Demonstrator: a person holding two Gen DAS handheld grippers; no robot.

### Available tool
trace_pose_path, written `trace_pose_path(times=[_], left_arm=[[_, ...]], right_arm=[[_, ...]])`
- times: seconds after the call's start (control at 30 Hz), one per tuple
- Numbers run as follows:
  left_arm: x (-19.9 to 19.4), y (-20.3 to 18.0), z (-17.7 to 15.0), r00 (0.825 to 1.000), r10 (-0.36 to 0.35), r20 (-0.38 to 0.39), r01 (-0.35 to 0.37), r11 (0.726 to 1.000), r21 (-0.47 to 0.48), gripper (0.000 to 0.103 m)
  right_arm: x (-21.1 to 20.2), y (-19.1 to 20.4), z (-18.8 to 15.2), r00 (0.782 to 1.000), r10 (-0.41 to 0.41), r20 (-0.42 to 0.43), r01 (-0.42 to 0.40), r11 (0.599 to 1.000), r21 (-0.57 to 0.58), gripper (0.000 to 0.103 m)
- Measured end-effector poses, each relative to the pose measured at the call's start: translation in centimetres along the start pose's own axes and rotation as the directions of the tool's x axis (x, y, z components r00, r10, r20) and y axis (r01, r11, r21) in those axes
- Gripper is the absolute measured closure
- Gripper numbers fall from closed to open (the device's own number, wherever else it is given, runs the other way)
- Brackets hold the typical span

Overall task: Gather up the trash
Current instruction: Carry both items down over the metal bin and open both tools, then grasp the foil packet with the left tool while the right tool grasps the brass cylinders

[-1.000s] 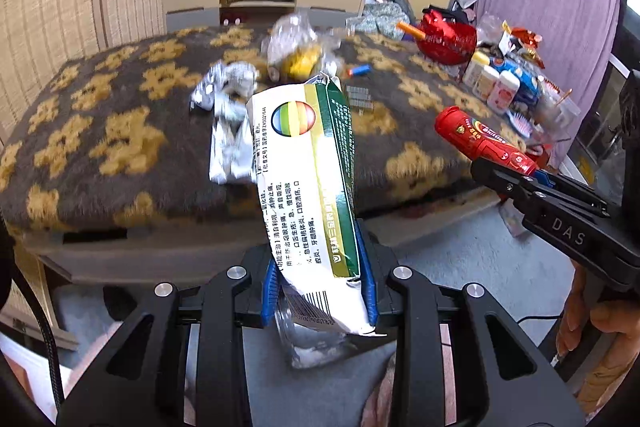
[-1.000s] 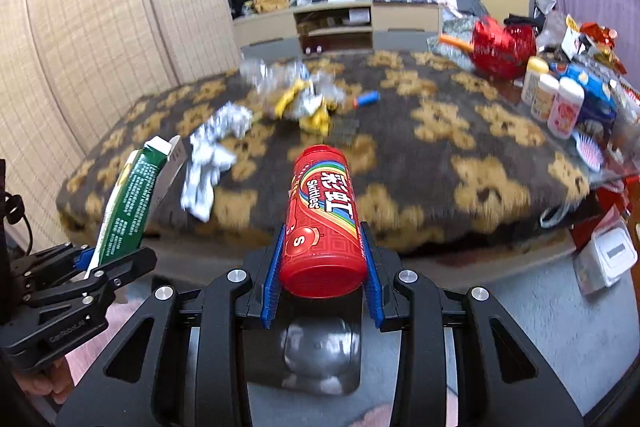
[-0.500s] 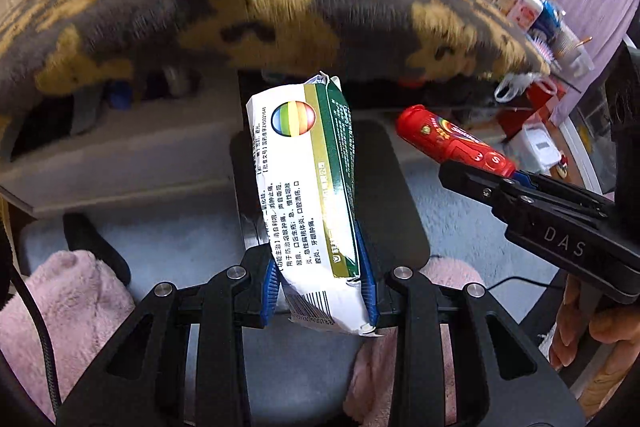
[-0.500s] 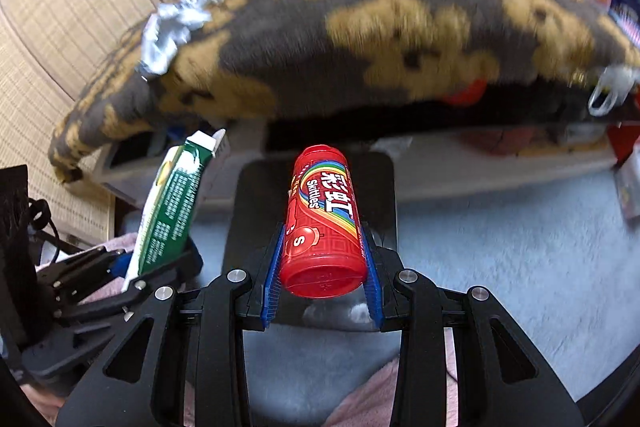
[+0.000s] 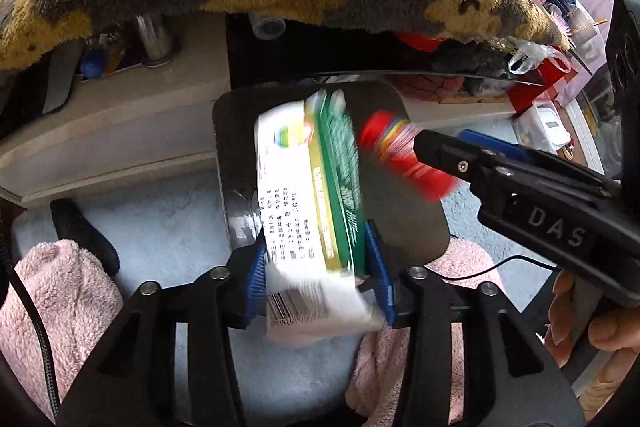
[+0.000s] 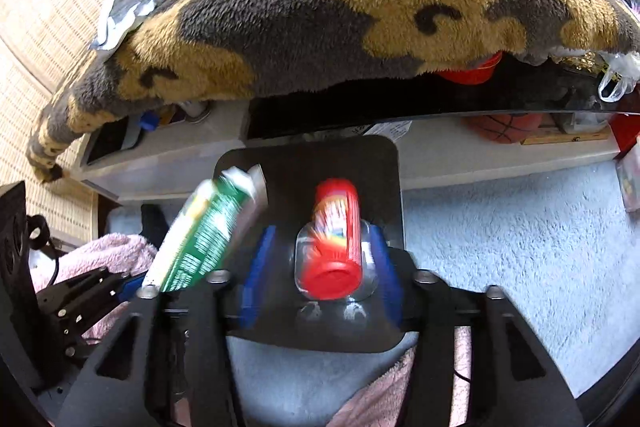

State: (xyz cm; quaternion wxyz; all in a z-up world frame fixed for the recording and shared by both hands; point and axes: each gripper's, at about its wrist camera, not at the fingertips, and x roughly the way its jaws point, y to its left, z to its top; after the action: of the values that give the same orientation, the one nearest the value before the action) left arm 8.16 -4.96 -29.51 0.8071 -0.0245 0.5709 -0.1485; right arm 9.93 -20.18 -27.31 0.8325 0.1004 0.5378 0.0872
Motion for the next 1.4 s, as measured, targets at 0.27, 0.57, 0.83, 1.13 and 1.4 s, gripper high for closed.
trace_pose_path(times=[0.27,0.57,0.83,1.13,1.4], left_arm=[[-1.8,1.1,0.6,0.998,0.045,0.048,-0.044,0.999,-0.020,0.016],[-7.1,2.4,2.6,0.983,0.084,0.163,-0.078,0.996,-0.042,0.008],[-11.4,3.7,7.0,0.952,0.142,0.269,-0.128,0.989,-0.072,0.008],[-12.1,6.2,12.7,0.936,0.166,0.311,-0.138,0.984,-0.110,0.008],[-9.6,6.8,15.9,0.942,0.170,0.290,-0.148,0.984,-0.096,0.008]], right_arm=[[-1.8,-1.1,1.3,0.997,-0.042,0.057,0.041,0.999,0.023,0.013],[-5.8,-2.1,3.3,0.985,-0.071,0.158,0.068,0.997,0.027,0.004],[-9.6,-1.1,9.1,0.954,-0.069,0.292,0.069,0.998,0.010,0.004],[-8.4,-0.7,15.3,0.939,-0.085,0.333,0.082,0.996,0.021,0.004],[-4.8,0.5,19.1,0.938,-0.087,0.335,0.087,0.996,0.016,0.004]])
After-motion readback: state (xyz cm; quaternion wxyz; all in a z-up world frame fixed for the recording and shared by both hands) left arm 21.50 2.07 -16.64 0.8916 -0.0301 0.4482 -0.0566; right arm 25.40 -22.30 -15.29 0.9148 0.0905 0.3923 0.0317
